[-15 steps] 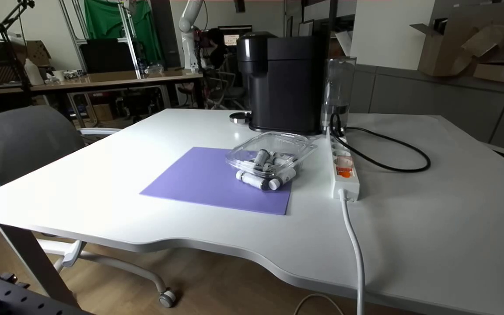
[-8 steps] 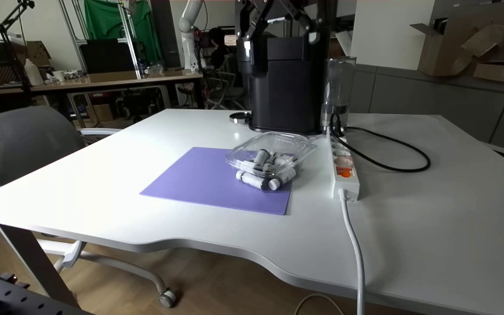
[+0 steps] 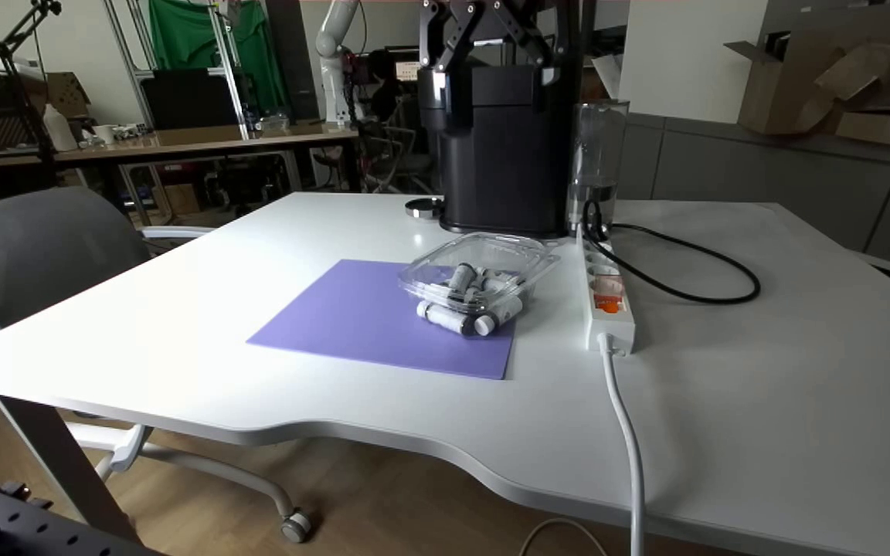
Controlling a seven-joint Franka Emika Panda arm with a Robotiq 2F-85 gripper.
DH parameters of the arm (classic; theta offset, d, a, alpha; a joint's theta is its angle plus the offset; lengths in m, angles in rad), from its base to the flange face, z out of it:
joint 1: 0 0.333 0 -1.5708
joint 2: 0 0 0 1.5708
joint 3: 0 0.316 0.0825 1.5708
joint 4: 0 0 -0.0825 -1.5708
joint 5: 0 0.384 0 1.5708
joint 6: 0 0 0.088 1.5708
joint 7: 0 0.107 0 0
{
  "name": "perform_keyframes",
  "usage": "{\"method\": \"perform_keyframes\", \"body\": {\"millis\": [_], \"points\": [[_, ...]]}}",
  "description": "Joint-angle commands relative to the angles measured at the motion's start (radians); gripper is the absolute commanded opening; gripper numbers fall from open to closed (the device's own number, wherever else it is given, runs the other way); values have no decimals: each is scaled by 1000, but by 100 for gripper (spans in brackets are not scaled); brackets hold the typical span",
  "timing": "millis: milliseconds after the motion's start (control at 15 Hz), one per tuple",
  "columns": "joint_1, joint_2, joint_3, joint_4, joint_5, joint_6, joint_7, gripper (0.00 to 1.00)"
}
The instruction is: Open the colourless bowl
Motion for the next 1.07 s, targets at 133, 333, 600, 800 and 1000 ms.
{"method": "perform_keyframes", "body": {"millis": [133, 333, 600, 800, 1000], "points": [[-21, 67, -9, 1, 118, 63, -109, 100], [-44, 123, -19, 22, 134, 62, -139, 100], [-58, 142, -17, 8, 121, 58, -134, 100], [-70, 178, -19, 23, 121, 58, -139, 100], [-69, 231, -17, 62, 116, 70, -128, 100]]}}
